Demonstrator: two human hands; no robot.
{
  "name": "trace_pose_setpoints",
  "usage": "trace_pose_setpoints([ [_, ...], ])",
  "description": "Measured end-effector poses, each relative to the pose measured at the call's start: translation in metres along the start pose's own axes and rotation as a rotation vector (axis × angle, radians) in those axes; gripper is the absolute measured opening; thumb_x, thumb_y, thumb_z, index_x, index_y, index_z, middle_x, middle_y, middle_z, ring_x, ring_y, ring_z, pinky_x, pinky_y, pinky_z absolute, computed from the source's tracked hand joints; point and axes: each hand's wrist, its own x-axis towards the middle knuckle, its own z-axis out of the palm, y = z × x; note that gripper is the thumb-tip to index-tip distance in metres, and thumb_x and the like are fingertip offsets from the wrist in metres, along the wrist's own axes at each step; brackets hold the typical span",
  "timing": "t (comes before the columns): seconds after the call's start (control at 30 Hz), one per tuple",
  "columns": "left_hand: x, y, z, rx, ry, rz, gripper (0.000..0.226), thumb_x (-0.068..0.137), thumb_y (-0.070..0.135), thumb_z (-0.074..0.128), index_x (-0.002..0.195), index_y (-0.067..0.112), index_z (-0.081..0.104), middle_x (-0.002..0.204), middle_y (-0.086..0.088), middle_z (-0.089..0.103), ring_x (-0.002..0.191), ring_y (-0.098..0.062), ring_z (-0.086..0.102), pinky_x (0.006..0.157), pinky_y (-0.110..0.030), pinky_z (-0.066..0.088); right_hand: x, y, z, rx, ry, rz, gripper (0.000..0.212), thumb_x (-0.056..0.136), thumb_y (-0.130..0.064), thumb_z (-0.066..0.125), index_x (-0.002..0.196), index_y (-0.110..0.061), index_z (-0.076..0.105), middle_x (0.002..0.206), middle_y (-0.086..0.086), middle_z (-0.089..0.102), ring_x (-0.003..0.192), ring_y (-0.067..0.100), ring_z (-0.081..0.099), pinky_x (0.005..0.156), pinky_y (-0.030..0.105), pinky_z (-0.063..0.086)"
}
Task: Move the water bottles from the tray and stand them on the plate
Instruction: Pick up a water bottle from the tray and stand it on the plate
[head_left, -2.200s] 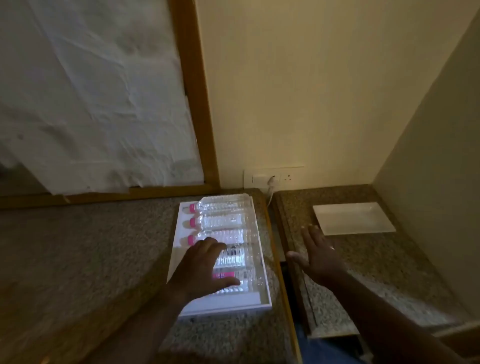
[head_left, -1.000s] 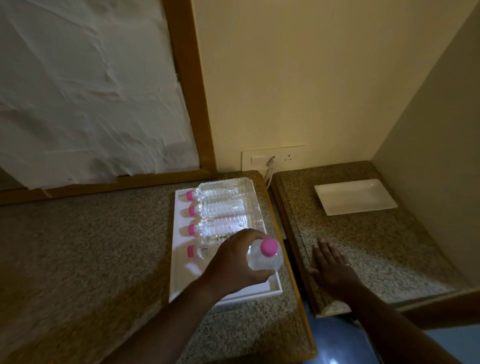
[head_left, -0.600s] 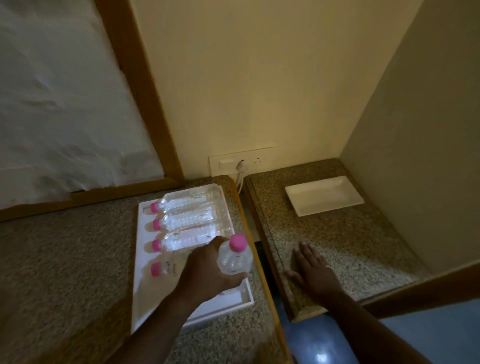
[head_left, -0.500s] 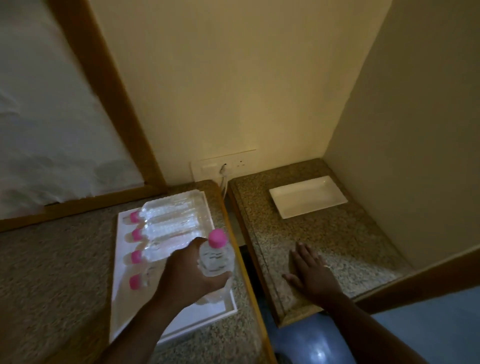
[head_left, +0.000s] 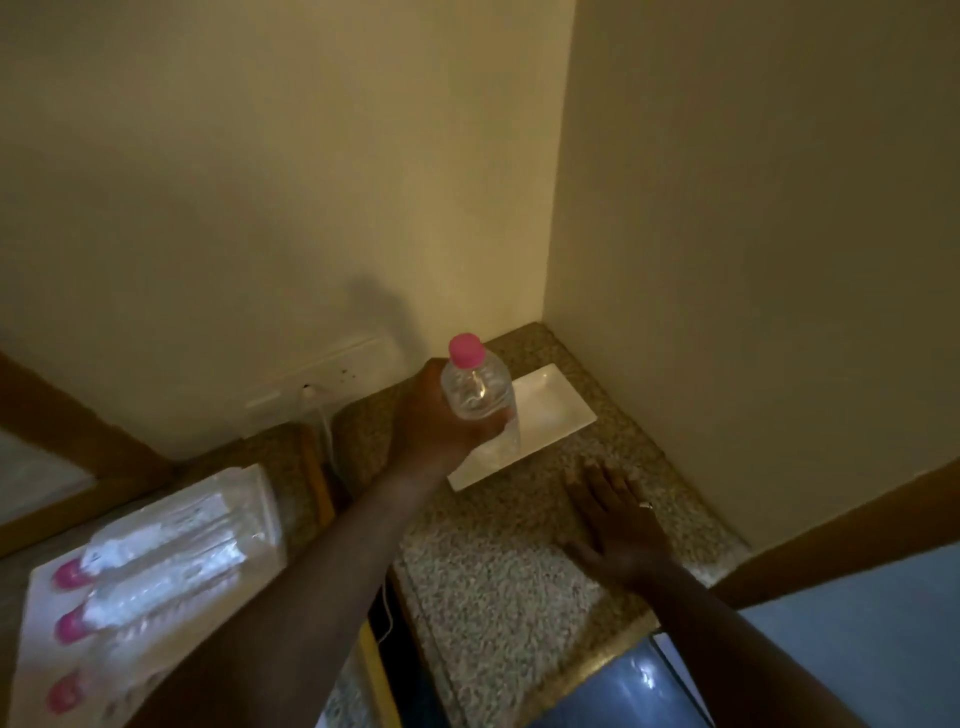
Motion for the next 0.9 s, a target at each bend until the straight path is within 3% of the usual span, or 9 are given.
trace_pose_setpoints([
  [0.1, 0.039, -0.001, 0.041, 0.013, -0.001, -0.018, 0.065, 0.054, 0.037, 0.092, 0.109, 0.022, 0.059, 0.097, 0.007, 0.067, 0.086, -0.013, 0.064, 0.065, -0.020, 0.048, 0.004, 0.009, 0.003, 0.013, 0.022, -0.028, 0.080, 0.091, -0.075, 0.028, 0.154, -0.036, -0.001, 0.162, 0.006, -0.003, 0.149, 0.032, -0.009, 0.116, 0.052, -0.006],
  [0.27, 0.077, -0.013, 0.096, 0.050, -0.090, -0.046, 0.069, 0.055, 0.035, 0.093, 0.113, 0.017, 0.059, 0.111, -0.003, 0.070, 0.099, -0.022, 0.066, 0.083, -0.035, 0.055, 0.005, 0.010, 0.010, 0.038, 0.062, -0.024, 0.082, 0.091, -0.075, 0.030, 0.155, -0.031, 0.006, 0.163, 0.009, 0.000, 0.148, 0.031, -0.012, 0.117, 0.055, -0.003],
  [0.37, 0.089, -0.015, 0.115, 0.059, -0.120, -0.036, 0.070, 0.055, 0.035, 0.093, 0.114, 0.015, 0.060, 0.110, -0.004, 0.071, 0.098, -0.023, 0.067, 0.084, -0.043, 0.057, 0.005, 0.011, 0.010, 0.056, 0.078, -0.024, 0.082, 0.091, -0.075, 0.031, 0.155, -0.029, 0.008, 0.163, 0.011, 0.002, 0.149, 0.033, -0.009, 0.117, 0.053, -0.005],
  [0.9, 0.088, -0.027, 0.132, 0.035, -0.169, 0.011, 0.081, 0.056, 0.032, 0.093, 0.125, 0.014, 0.053, 0.121, -0.006, 0.065, 0.109, -0.024, 0.061, 0.091, -0.040, 0.052, 0.005, 0.010, 0.009, 0.030, 0.097, -0.020, 0.084, 0.090, -0.076, 0.032, 0.155, -0.025, 0.016, 0.163, 0.011, 0.005, 0.149, 0.030, -0.010, 0.117, 0.051, -0.010],
])
